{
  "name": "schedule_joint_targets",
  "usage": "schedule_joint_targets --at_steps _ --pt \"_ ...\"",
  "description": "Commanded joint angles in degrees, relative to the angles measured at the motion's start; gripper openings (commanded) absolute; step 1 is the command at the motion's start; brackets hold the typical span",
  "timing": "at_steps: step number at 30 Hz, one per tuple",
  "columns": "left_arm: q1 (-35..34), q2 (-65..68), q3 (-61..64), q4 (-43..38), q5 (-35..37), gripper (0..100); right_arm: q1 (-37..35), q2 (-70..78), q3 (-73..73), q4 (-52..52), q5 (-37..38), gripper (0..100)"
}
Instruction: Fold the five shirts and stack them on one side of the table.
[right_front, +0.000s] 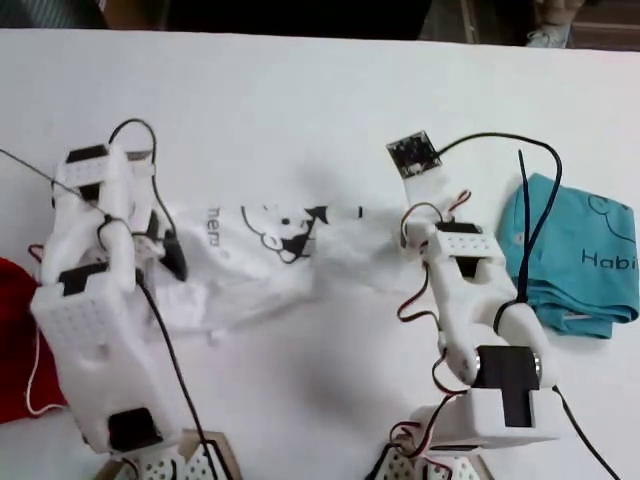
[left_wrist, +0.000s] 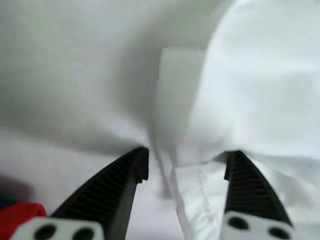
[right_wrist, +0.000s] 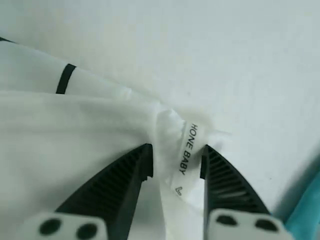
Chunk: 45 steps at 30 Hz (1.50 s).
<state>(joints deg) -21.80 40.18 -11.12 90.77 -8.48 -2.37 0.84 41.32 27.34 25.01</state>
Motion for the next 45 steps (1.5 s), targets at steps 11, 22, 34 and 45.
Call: schedule_joint_targets --at_steps 11,22,34,45 --pt "-1.05 0.70 -6.64 1.32 0.44 3 0.04 0.04 -0.26 -1.01 -0.35 16.8" --pt "-2.99 -10.64 -22.46 11.43 0.26 3 4.88 -1.80 -0.62 -1.80 -11.60 16.8" --pt "17.67 -14.42 -22.37 11.43 1.58 3 11.56 -2.42 -0.79 -2.68 -21.10 16.8" --pt "13.80 -14.07 -17.19 10.55 1.14 3 3.12 -3.74 -0.97 2.95 -11.52 16.9"
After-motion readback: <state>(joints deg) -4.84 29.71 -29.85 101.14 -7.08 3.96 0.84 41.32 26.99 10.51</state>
